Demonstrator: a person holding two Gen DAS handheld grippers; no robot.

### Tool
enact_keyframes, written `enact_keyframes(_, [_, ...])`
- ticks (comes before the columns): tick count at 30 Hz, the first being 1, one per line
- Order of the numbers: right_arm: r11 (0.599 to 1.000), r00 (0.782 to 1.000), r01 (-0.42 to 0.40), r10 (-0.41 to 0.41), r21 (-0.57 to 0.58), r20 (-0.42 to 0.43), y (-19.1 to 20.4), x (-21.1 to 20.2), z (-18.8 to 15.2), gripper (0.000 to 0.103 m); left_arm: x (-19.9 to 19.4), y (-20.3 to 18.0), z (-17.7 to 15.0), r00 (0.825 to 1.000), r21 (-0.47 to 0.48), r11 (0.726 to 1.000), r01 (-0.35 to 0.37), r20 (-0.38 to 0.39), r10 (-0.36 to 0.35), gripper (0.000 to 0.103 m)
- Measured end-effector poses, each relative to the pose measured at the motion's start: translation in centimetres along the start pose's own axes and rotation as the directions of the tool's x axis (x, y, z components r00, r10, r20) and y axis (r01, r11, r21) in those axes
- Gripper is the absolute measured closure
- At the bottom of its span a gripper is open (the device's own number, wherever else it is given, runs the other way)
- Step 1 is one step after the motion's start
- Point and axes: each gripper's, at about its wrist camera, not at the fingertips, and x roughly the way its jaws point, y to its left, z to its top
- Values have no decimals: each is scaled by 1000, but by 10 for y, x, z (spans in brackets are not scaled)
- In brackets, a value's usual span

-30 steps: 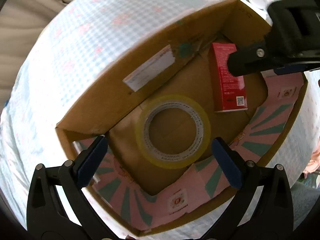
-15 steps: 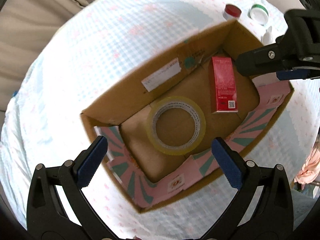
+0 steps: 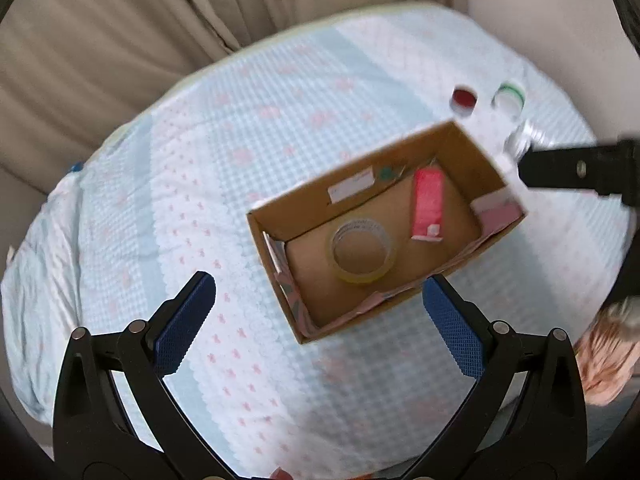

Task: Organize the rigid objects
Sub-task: 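Lift both tools away from the box back toward the remaining items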

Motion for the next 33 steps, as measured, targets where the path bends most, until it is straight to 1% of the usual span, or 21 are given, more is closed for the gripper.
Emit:
enact_keyframes(4, [998, 998, 41, -38, -48, 56, 4, -43, -14, 0, -42, 3, -1, 998, -77, 997, 18, 57, -14, 0])
enact_keyframes(7, [993, 992, 95, -89, -67, 94, 2, -77, -23, 0, -67, 3, -4, 994, -129, 991, 47, 102, -33, 0])
enact_keyframes(10, [989, 977, 130, -116, -68, 177, -6, -113, -32, 0, -86, -5, -3, 989, -135, 990, 48, 143, -29, 0])
enact_keyframes(14, [987, 965, 154, -139, -54, 222, -25, -145, -36, 0, -109, -26, 5, 982, -132, 990, 49, 188, -23, 0])
enact_keyframes(18, [983, 953, 166, -141, -73, 269, -54, -173, -38, 0, -129, -55, 16, 972, -143, 988, 57, 233, -23, 0])
enact_keyframes(21, [983, 946, 157, -123, -92, 299, -80, -188, -35, 0, -136, -87, 27, 969, -161, 986, 53, 247, -12, 0])
enact_keyframes(23, [984, 948, 142, -104, -109, 301, -102, -194, -30, 0, -138, -110, 35, 966, -188, 980, 59, 258, -9, 0])
enact_keyframes(25, [981, 952, 129, -82, -143, 294, -123, -197, -25, 0, -137, -137, 45, 968, -226, 972, 60, 249, -2, 0])
enact_keyframes(28, [974, 958, 119, -61, -193, 281, -157, -202, -17, 0, -133, -176, 57, 967, -265, 958, 109, 250, -41, 0])
enact_keyframes(30, [969, 960, 101, -35, -225, 279, -183, -205, -10, 0, -127, -198, 65, 970, -282, 954, 101, 242, -31, 0])
enact_keyframes(33, [957, 961, 106, -30, -269, 275, -212, -205, -2, 0, -117, -230, 78, 975, -296, 950, 95, 221, -29, 0])
